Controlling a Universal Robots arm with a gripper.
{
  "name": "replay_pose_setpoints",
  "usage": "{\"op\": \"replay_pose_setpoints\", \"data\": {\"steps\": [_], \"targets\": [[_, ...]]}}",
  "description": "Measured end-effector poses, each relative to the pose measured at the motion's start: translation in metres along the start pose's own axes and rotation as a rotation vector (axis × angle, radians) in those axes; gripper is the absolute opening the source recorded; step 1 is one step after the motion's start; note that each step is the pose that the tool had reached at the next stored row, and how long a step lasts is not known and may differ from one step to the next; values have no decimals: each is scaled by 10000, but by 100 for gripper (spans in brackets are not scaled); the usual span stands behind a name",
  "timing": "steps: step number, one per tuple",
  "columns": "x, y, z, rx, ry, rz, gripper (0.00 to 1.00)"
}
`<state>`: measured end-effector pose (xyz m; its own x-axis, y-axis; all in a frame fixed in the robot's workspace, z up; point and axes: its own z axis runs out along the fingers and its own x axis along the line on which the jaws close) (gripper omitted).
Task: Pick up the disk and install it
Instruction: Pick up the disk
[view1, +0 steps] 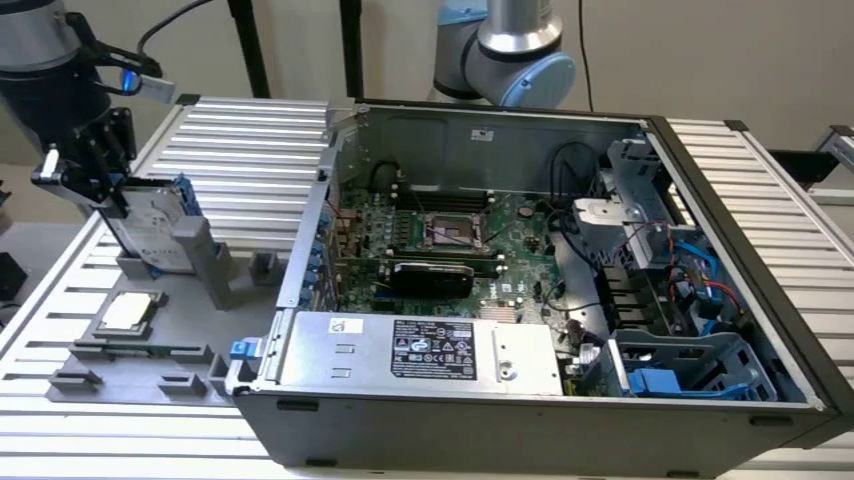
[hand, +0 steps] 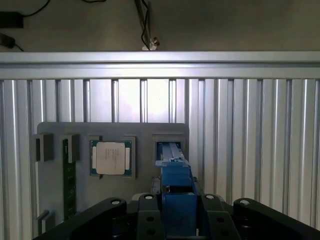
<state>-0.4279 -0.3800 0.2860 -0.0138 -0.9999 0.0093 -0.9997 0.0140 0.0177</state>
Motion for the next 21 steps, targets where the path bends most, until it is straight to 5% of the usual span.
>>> {"op": "replay_pose_setpoints", "data": {"steps": [8, 21], "targets": [[1, 2, -104, 0, -2, 0, 0], [6, -14, -664, 0, -2, 0, 0]]}}
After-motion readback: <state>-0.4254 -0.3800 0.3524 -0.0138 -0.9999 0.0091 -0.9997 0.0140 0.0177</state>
